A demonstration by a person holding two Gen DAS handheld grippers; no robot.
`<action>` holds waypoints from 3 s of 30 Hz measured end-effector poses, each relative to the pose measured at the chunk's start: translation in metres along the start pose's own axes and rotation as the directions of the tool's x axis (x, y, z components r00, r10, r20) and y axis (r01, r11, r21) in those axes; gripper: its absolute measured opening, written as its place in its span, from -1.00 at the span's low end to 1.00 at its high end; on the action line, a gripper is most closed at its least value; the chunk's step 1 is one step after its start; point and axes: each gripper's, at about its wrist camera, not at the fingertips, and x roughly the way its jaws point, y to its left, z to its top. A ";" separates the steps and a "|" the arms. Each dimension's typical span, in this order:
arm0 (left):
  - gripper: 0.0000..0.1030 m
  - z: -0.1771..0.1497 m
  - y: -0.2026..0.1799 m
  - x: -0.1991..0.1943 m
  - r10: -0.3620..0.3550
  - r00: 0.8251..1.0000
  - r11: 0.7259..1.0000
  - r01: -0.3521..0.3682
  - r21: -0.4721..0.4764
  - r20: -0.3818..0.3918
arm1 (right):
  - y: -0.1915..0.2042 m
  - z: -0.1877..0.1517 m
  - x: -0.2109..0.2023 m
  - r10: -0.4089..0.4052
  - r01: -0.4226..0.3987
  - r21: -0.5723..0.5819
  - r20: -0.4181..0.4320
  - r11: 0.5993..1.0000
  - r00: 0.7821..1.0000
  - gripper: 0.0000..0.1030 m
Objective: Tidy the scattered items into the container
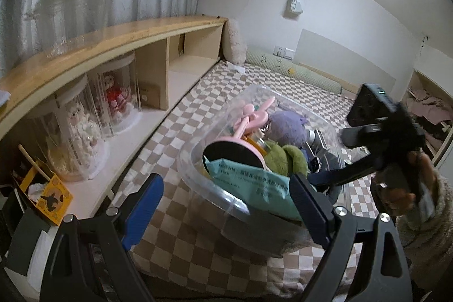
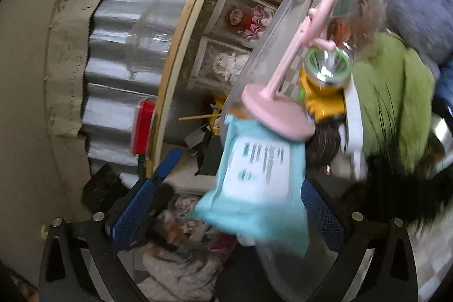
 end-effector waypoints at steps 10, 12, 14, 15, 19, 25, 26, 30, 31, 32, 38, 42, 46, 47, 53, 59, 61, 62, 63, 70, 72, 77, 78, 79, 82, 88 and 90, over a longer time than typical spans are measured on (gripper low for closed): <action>0.76 -0.007 -0.014 0.027 0.016 0.998 0.999 -0.013 0.050 -0.057 | -0.001 -0.027 0.003 0.059 -0.059 0.031 0.009 0.998 0.998 0.87; 0.76 -0.009 -0.016 0.030 0.022 0.998 0.998 -0.018 0.060 -0.061 | -0.012 -0.023 0.010 0.082 -0.083 0.076 0.021 0.994 0.996 0.85; 0.76 -0.010 -0.015 0.031 0.029 0.998 0.998 -0.025 0.065 -0.062 | -0.021 -0.020 0.027 0.092 -0.092 0.113 0.003 0.989 0.996 0.84; 0.76 -0.010 -0.014 0.031 0.034 0.998 0.997 -0.031 0.065 -0.060 | -0.023 -0.019 0.034 0.096 -0.095 0.123 -0.005 0.988 0.995 0.84; 0.76 -0.011 -0.006 0.034 0.061 0.996 0.997 -0.057 0.054 -0.072 | -0.033 -0.014 0.052 0.118 -0.116 0.179 0.001 0.977 0.993 0.84; 0.76 -0.016 0.004 0.042 0.064 0.992 0.998 -0.060 0.036 -0.109 | -0.051 -0.001 0.073 0.173 -0.167 0.269 0.005 0.949 0.985 0.84; 0.76 -0.017 0.004 0.042 0.069 0.992 0.997 -0.065 0.039 -0.108 | -0.051 -0.001 0.072 0.168 -0.162 0.268 0.001 0.950 0.986 0.84; 0.76 -0.016 0.006 0.037 0.060 0.994 0.998 -0.059 0.019 -0.089 | -0.042 -0.004 0.053 0.134 -0.132 0.246 0.010 0.960 0.991 0.84; 0.76 -0.014 0.006 0.035 0.056 0.995 0.998 -0.055 0.015 -0.081 | -0.038 -0.003 0.046 0.123 -0.124 0.230 0.022 0.965 0.992 0.84; 0.76 -0.013 0.005 0.033 0.054 0.996 0.999 -0.053 0.014 -0.074 | -0.030 -0.003 0.036 0.105 -0.112 0.198 0.043 0.974 0.993 0.84; 0.76 -0.008 -0.003 0.022 0.044 0.998 0.999 -0.043 0.027 -0.050 | 0.015 0.001 0.007 0.135 -0.143 0.068 0.112 0.987 0.985 0.84; 0.76 -0.007 -0.013 0.015 0.047 0.998 0.998 -0.045 0.041 -0.030 | 0.038 -0.007 -0.002 0.071 -0.068 -0.036 0.118 0.997 0.990 0.85; 1.00 -0.005 -0.026 0.004 0.048 0.999 0.997 -0.049 0.057 0.023 | 0.063 -0.021 -0.009 -0.022 0.054 -0.161 0.196 0.986 0.980 1.00; 0.99 -0.004 -0.030 0.001 0.046 0.998 0.997 -0.049 0.060 0.039 | 0.068 -0.024 -0.012 -0.037 0.080 -0.187 0.221 0.979 0.975 1.00; 0.99 0.005 -0.047 -0.015 0.026 0.996 0.997 -0.032 0.066 0.086 | 0.083 -0.035 -0.027 -0.096 0.167 -0.253 0.271 0.953 0.958 1.00; 0.99 0.014 -0.068 -0.032 0.010 0.991 0.998 -0.019 0.065 0.132 | 0.092 -0.052 -0.057 -0.121 0.228 -0.290 0.345 0.930 0.931 1.00; 0.99 0.017 -0.078 -0.039 0.003 0.988 0.997 -0.014 0.071 0.151 | 0.095 -0.059 -0.069 -0.132 0.255 -0.300 0.375 0.919 0.917 1.00; 1.00 0.018 -0.083 -0.042 -0.005 0.987 0.997 -0.006 0.073 0.158 | 0.098 -0.063 -0.078 -0.141 0.275 -0.304 0.397 0.912 0.907 1.00; 0.99 0.019 -0.087 -0.046 -0.018 0.987 0.997 0.007 0.073 0.162 | 0.100 -0.066 -0.082 -0.147 0.288 -0.306 0.411 0.907 0.900 1.00; 1.00 0.021 -0.120 -0.070 -0.043 0.976 0.994 0.022 0.103 0.213 | 0.112 -0.095 -0.123 -0.211 0.411 -0.311 0.516 0.857 0.830 1.00; 1.00 0.020 -0.127 -0.074 -0.064 0.975 0.994 0.042 0.106 0.212 | 0.113 -0.105 -0.136 -0.229 0.444 -0.305 0.544 0.842 0.807 1.00; 1.00 0.014 -0.142 -0.084 -0.073 0.971 0.992 0.046 0.120 0.227 | 0.117 -0.131 -0.161 -0.270 0.525 -0.295 0.604 0.798 0.750 1.00; 1.00 0.012 -0.146 -0.085 -0.075 0.970 0.992 0.048 0.120 0.229 | 0.117 -0.138 -0.167 -0.285 0.552 -0.291 0.621 0.781 0.730 1.00; 1.00 0.011 -0.149 -0.087 -0.079 0.970 0.991 0.052 0.120 0.230 | 0.117 -0.143 -0.170 -0.293 0.569 -0.292 0.629 0.769 0.719 1.00; 1.00 0.005 -0.159 -0.090 -0.083 0.971 0.991 0.057 0.120 0.226 | 0.116 -0.162 -0.181 -0.320 0.625 -0.284 0.665 0.727 0.675 1.00; 1.00 -0.008 -0.175 -0.095 -0.085 0.972 0.990 0.058 0.126 0.218 | 0.110 -0.191 -0.200 -0.327 0.661 -0.273 0.700 0.699 0.635 1.00; 1.00 -0.012 -0.180 -0.098 -0.081 0.973 0.990 0.054 0.129 0.218 | 0.108 -0.200 -0.205 -0.335 0.676 -0.260 0.713 0.689 0.616 1.00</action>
